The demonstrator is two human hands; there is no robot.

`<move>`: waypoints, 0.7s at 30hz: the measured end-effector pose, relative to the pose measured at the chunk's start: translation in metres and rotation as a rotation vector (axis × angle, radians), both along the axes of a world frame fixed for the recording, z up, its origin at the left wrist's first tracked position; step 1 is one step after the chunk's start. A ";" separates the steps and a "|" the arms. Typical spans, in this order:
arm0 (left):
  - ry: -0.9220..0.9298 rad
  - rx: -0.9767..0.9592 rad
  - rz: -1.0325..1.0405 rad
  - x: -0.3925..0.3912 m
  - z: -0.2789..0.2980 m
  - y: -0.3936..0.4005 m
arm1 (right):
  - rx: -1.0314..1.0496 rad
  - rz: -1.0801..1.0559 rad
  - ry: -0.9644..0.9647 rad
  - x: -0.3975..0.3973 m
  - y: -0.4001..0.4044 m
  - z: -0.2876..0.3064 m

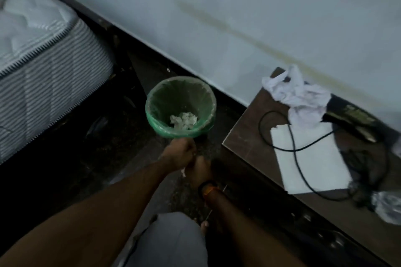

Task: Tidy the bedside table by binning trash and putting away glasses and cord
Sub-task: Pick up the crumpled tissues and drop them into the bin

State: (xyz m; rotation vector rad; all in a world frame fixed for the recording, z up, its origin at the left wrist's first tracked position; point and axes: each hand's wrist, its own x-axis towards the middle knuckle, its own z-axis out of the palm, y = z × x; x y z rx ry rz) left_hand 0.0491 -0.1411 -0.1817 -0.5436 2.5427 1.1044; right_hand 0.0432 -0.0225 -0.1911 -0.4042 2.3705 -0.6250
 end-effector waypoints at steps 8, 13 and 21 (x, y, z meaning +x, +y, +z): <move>0.202 -0.057 0.258 -0.040 0.076 0.007 | -0.298 -0.164 -0.178 -0.029 0.013 0.078; 0.267 -0.067 0.228 -0.066 0.125 0.019 | -0.461 -0.293 -0.095 -0.054 0.041 0.121; 0.492 -0.130 -0.018 -0.113 0.165 0.062 | -0.603 -0.698 0.001 -0.100 0.120 0.177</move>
